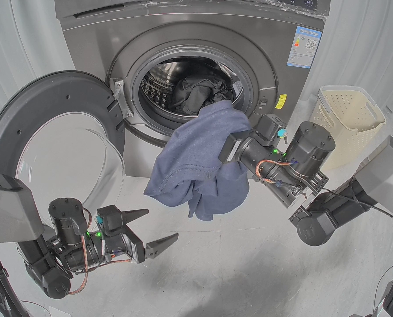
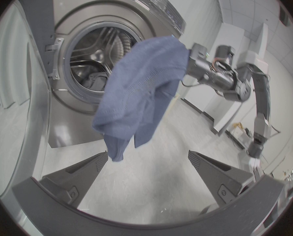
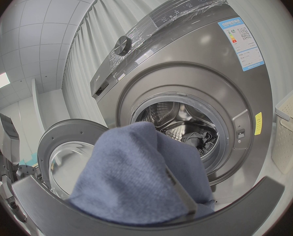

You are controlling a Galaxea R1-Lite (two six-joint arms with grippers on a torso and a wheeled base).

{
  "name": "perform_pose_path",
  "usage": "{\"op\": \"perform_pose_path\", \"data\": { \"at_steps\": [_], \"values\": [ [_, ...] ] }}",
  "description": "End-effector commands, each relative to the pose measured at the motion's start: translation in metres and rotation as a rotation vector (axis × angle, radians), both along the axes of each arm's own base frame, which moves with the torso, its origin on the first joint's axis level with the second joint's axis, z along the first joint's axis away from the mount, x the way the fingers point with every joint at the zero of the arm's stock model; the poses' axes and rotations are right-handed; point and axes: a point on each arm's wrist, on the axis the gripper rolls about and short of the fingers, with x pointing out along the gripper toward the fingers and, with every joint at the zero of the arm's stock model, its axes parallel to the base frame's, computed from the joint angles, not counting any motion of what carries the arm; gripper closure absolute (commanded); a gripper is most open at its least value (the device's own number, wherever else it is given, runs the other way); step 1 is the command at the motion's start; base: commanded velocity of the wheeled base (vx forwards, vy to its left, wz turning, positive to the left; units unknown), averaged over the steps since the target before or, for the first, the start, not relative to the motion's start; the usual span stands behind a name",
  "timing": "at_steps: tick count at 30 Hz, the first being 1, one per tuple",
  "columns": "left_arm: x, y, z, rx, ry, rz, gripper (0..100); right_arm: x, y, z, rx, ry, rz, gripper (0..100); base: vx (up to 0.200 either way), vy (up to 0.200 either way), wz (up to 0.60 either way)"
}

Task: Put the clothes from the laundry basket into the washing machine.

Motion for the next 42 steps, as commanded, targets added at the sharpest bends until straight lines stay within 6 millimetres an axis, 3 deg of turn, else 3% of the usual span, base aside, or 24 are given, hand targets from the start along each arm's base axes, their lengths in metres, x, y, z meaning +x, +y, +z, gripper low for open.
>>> {"op": "perform_pose_path", "data": {
  "at_steps": [1, 4, 12, 14, 23, 37, 42],
  "values": [
    [-0.008, 0.001, -0.017, 0.060, 0.052, -0.042, 0, -0.002, 0.002, 0.000, -0.002, 0.002, 0.007, 100, 0.000, 0.000, 0.00],
    [-0.002, -0.002, -0.005, 0.035, -0.011, -0.036, 0, -0.005, 0.004, -0.004, -0.011, 0.012, 0.015, 100, 0.000, 0.000, 0.00],
    [0.015, -0.010, 0.067, -0.109, -0.298, 0.032, 0, -0.017, 0.007, -0.020, -0.061, 0.059, 0.040, 100, 0.000, 0.000, 0.00],
    [0.021, -0.013, 0.073, -0.121, -0.322, 0.034, 0, -0.018, 0.007, -0.021, -0.065, 0.063, 0.042, 100, 0.000, 0.000, 0.00],
    [0.039, -0.025, 0.050, -0.087, -0.275, 0.011, 0, -0.021, 0.010, -0.022, -0.066, 0.064, 0.052, 100, 0.000, 0.000, 0.00],
    [0.034, -0.063, 0.006, -0.040, -0.157, -0.131, 0, -0.029, 0.020, -0.020, -0.061, 0.061, 0.086, 100, 0.000, 0.000, 0.00],
    [0.054, -0.074, -0.001, -0.055, -0.179, -0.115, 0, -0.034, 0.024, -0.021, -0.062, 0.063, 0.101, 100, 0.000, 0.000, 0.00]
  ]
}}
